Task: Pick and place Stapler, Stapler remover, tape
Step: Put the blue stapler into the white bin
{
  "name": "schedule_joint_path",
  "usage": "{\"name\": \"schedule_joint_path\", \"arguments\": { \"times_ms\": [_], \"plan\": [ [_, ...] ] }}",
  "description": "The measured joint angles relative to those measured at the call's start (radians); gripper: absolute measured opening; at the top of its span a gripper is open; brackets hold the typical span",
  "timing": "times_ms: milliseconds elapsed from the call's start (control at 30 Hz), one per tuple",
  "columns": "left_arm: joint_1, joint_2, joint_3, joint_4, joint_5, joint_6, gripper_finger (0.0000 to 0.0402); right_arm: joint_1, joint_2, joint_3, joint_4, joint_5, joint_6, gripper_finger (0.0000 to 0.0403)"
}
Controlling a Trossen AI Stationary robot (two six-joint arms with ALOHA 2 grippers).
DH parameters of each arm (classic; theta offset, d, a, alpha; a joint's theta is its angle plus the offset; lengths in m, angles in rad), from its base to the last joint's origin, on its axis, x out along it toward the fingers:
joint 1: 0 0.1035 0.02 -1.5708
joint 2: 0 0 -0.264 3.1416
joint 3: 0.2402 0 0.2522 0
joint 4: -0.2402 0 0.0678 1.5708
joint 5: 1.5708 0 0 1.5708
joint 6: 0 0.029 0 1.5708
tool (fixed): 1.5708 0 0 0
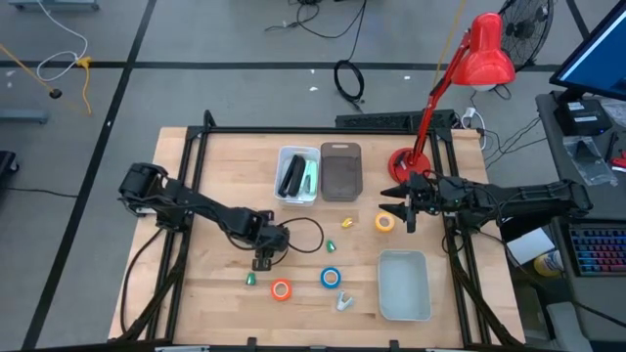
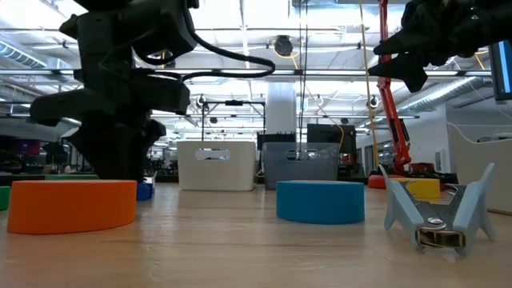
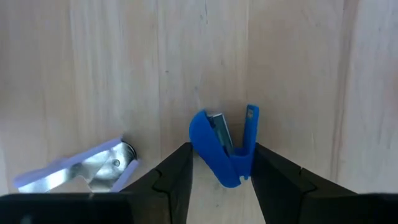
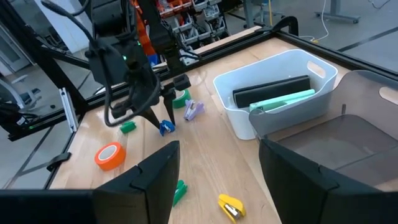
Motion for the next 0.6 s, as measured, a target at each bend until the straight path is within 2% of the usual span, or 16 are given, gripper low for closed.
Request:
{"name": "schedule_joint_path", "arguments": {
  "times_ms": [600],
  "plan": [
    [0.000, 0.016, 0.000, 0.043, -0.013, -0.043, 0.0157, 0.000, 0.000, 0.000, 0.001, 0.000, -0.001, 0.0212]
  ]
}}
